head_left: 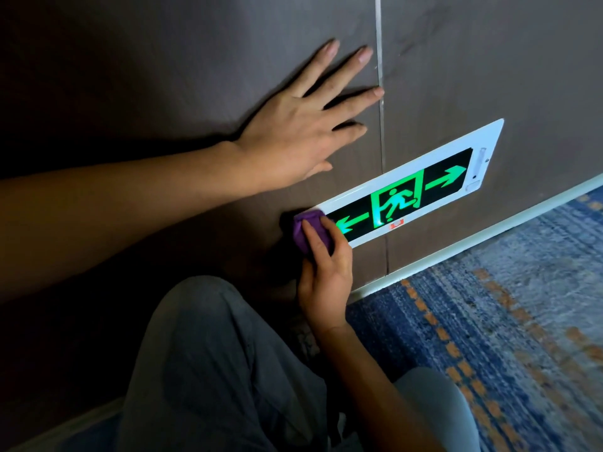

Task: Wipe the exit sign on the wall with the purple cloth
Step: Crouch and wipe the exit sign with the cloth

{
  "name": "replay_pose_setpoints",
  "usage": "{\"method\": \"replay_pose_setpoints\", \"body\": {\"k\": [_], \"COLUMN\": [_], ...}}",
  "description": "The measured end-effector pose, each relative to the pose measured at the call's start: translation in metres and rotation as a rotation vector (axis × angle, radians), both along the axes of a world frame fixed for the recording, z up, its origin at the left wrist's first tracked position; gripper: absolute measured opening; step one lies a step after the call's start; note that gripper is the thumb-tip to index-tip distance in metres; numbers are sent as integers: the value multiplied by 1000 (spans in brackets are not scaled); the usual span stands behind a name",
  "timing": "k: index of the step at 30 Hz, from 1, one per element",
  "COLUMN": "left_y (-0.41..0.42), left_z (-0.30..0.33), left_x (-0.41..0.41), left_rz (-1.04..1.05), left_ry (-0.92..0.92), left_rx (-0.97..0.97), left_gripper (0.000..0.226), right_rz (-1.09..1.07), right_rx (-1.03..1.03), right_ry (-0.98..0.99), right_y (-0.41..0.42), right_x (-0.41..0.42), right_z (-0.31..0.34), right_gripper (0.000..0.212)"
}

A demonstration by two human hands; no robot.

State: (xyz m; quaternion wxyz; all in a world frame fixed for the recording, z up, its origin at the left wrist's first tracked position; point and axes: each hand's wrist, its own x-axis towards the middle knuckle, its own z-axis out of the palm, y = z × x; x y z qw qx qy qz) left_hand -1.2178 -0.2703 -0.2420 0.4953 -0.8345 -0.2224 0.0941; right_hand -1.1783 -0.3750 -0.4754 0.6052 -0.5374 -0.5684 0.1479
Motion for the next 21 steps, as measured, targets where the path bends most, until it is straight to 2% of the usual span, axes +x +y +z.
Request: {"method": "replay_pose_setpoints", "body": {"k": [5, 14, 17, 21], "left_y": [1, 5, 5, 4], "left_z": [0, -4, -4, -3], "left_x": [-1, -2, -2, -1], "left_rz": [1, -8, -20, -19], "left_ry": [4, -1, -17, -27], "left_rx": [0, 19, 23, -3], "left_gripper": [70, 70, 70, 69], "right_rz": [-13, 9, 41, 75], "right_rx": [2, -77, -164, -186], "right_ry": [-120, -236, -178, 19], "right_y": [8, 6, -2, -9], "right_x": [-10, -7, -5, -8], "right_z": [9, -38, -51, -37], "right_gripper": [58, 62, 62, 52]}}
